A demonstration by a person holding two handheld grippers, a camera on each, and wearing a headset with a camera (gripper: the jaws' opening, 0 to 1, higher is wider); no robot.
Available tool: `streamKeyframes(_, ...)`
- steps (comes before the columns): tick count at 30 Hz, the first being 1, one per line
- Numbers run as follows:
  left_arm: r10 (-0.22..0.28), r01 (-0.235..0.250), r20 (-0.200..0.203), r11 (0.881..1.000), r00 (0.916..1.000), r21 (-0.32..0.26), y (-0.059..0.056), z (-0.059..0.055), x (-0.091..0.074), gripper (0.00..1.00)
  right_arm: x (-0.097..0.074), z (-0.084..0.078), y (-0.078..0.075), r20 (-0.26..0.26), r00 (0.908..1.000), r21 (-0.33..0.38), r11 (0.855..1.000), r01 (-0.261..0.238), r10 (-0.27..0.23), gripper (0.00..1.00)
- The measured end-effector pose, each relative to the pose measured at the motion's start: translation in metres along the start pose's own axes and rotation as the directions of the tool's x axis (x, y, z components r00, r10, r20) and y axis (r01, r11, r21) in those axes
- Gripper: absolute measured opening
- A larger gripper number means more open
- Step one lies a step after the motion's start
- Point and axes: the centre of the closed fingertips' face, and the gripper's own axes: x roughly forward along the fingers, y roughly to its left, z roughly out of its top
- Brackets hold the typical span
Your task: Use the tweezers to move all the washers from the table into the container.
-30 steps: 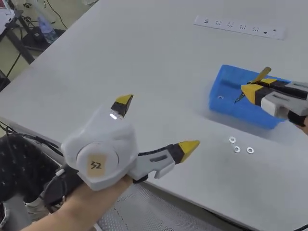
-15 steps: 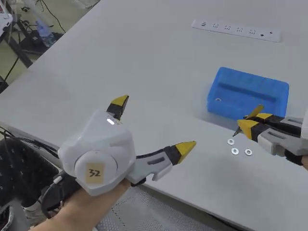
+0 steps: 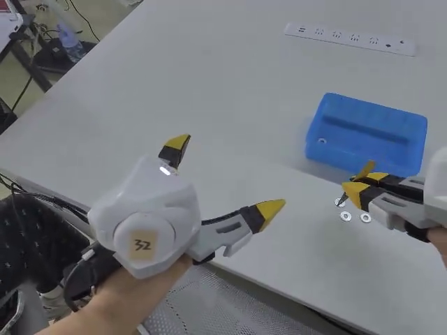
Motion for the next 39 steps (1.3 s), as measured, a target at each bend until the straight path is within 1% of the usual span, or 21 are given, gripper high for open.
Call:
streamKeyframes(3,-0.001,0.001,0.005,1.0,1.0,-0.003,0.0,0.001,0.0,0.95,0.0,0.001,-0.002,0.003,1.0,-0.003,1.0,0.009,-0.009,0.05)
streamKeyframes(7,-0.001,0.001,0.001,1.0,1.0,-0.001,0.0,0.0,0.0,0.94,0.003,-0.004,-0.002,-0.009,1.0,0.018,1.0,-0.002,0.002,0.05)
streamKeyframes(10,0.001,-0.001,-0.015,1.0,0.9999,0.011,0.0,-0.003,0.001,0.92,0.002,-0.004,-0.002,-0.004,1.0,0.015,1.0,0.004,-0.004,0.05)
streamKeyframes(13,-0.001,0.001,-0.012,1.0,0.9999,0.008,0.0,-0.003,0.001,0.92,0.002,-0.004,-0.003,-0.002,1.0,0.017,1.0,0.007,-0.007,0.05)
streamKeyframes(15,-0.001,0.001,-0.013,1.0,0.9999,0.008,0.0,-0.003,0.001,0.92,0.003,-0.004,-0.002,0.002,0.9999,0.005,1.0,0.013,-0.013,0.04)
streamKeyframes(17,-0.001,0.001,-0.012,1.0,0.9999,0.01,0.0,-0.003,0.001,0.92,0.003,-0.005,0.001,-0.005,1.0,-0.017,1.0,0.004,-0.004,0.04)
streamKeyframes(18,-0.001,0.001,-0.012,1.0,0.9999,0.009,0.0,-0.002,0.001,0.92,0.003,-0.005,0.0,-0.007,0.9999,-0.055,0.998,0.014,-0.015,0.04)
streamKeyframes(19,0.0,0.001,-0.012,1.0,0.9999,0.009,0.0,-0.002,0.001,0.92,0.002,-0.005,0.001,-0.013,0.9998,-0.074,0.997,0.016,-0.017,0.04)
streamKeyframes(21,0.001,-0.001,-0.01,1.0,0.9999,0.008,0.0,-0.002,0.001,0.92,0.002,-0.005,0.004,-0.029,0.9995,-0.081,0.997,0.013,-0.015,0.04)
streamKeyframes(24,0.0,0.0,-0.011,1.0,0.9999,0.008,0.0,-0.002,0.0,0.92,0.0,-0.003,0.006,-0.032,0.9993,-0.12,0.993,0.014,-0.018,0.03)
streamKeyframes(27,0.0,0.0,-0.009,1.0,1.0,0.007,-0.001,-0.001,0.0,0.91,-0.005,0.006,0.008,-0.022,0.9996,-0.139,0.99,0.013,-0.016,0.03)
streamKeyframes(30,0.002,-0.002,-0.012,1.0,0.9999,0.009,0.0,-0.002,0.0,0.91,-0.009,0.015,0.008,-0.006,0.9998,-0.135,0.991,0.018,-0.019,0.03)
streamKeyframes(32,0.0,0.0,-0.008,1.0,1.0,0.007,0.0,-0.001,0.0,0.91,-0.014,0.024,0.006,0.015,0.9993,-0.139,0.99,0.036,-0.034,0.03)
streamKeyframes(37,0.0,0.001,-0.008,1.0,1.0,0.004,0.0,-0.002,0.0,0.9,-0.022,0.046,0.001,0.064,0.9967,-0.128,0.99,0.057,-0.049,0.03)
streamKeyframes(39,-0.011,0.011,-0.013,1.0,0.9999,0.001,-0.002,-0.003,0.0,0.88,-0.024,0.052,-0.002,0.079,0.9955,-0.12,0.991,0.061,-0.051,0.03)
